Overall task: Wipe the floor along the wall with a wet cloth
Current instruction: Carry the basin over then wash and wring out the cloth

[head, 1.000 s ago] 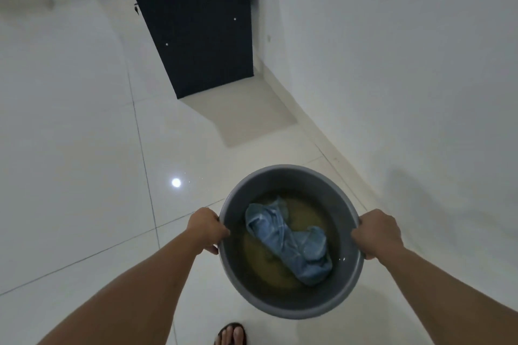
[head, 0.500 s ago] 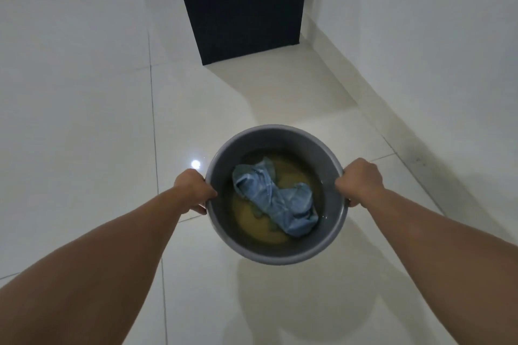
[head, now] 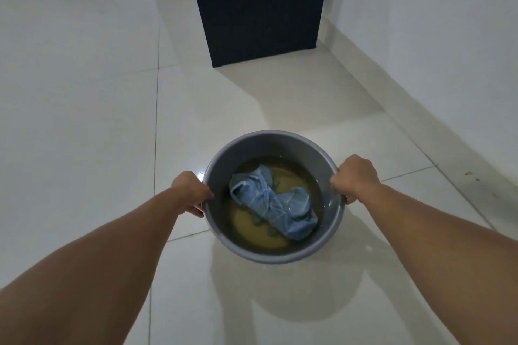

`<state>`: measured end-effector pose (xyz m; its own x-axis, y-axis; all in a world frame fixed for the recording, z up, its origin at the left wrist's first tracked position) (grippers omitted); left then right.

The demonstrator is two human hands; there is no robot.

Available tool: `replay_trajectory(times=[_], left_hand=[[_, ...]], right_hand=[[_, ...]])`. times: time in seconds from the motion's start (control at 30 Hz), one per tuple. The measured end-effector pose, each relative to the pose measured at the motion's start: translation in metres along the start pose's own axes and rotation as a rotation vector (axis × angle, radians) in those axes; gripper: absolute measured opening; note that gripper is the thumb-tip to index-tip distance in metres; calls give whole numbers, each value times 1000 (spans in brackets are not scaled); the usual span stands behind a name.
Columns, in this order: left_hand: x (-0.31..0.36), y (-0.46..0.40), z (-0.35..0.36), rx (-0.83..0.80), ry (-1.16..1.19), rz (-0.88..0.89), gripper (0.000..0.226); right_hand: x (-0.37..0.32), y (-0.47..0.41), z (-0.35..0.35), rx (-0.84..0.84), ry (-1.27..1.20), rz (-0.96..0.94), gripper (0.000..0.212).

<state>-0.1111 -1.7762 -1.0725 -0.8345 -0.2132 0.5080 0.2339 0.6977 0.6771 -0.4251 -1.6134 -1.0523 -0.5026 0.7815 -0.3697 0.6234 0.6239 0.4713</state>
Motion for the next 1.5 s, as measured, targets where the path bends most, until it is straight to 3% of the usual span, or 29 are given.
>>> replay_trajectory(times=[0.17, 0.33, 0.43, 0.5, 0.57, 0.63, 0.73, 0.9, 1.03, 1.17, 1.27, 1.37, 1.5], left_hand=[[-6, 0, -1, 21, 4, -13, 25], [22, 18, -18, 152, -344, 79, 41], [38, 27, -29, 189, -396, 159, 38], [43, 32, -31, 193, -397, 178, 33], [43, 35, -29, 199, -372, 186, 30], [40, 36, -21, 230, -365, 187, 29], [39, 36, -5, 275, -377, 195, 27], [53, 34, 18, 178, -327, 231, 21], [65, 33, 31, 118, -301, 246, 49], [85, 35, 55, -104, -327, 304, 84], [104, 44, 63, -133, -248, 358, 57], [120, 54, 46, 76, -246, 384, 14], [142, 67, 18, 157, -209, 365, 6]], right_hand=[[-18, 8, -1, 93, 282, -21, 14], [-45, 18, 29, 222, 636, -28, 38], [-58, 22, 58, 273, 752, -217, 43], [-71, 24, 86, 99, 701, -372, 35], [-82, 24, 114, -131, 660, -404, 35], [-87, 25, 136, -246, 732, -399, 41], [-90, 23, 153, -237, 830, -447, 30], [-101, 14, 117, -263, 616, -490, 25], [-115, 14, 69, -301, 508, -514, 14], [-132, 31, 19, -417, 307, -627, 19], [-141, 43, -17, -441, 196, -669, 25], [-137, 45, -40, -431, 100, -658, 26], [-117, 37, -43, -364, 124, -612, 31]])
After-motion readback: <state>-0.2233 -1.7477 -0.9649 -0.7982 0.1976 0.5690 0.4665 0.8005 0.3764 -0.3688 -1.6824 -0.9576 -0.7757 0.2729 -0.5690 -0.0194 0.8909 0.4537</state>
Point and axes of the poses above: each hand's wrist, its own y-axis away from the middle knuckle, its own z-axis out of the palm, x = y × z, the point moved 7 cm from there along -y, towards the middle knuckle, and after that the axes turned 8 degrees about -x, right-handed, at the moved point
